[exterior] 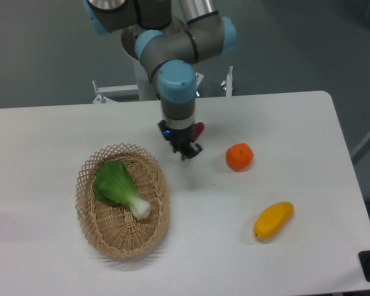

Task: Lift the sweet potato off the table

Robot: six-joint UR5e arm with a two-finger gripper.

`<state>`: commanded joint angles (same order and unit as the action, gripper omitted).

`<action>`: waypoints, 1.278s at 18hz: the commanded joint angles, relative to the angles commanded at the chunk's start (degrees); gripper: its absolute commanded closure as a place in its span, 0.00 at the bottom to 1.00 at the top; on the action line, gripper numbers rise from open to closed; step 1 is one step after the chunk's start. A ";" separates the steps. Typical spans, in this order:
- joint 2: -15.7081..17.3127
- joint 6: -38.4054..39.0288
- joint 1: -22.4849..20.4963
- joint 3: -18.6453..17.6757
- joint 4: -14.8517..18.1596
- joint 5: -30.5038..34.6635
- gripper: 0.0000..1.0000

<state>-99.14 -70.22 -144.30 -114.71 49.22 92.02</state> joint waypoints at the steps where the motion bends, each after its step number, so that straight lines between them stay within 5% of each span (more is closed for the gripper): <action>1: 0.00 0.00 -1.14 0.79 0.09 0.00 0.96; 7: -1.58 -0.09 -5.97 7.29 1.84 0.00 0.96; 14: -6.76 -2.81 -10.99 18.27 8.43 -0.26 0.93; 23: -12.48 -6.94 -11.79 28.48 14.32 -0.18 0.93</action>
<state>-111.62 -77.17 -156.09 -86.23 63.53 91.85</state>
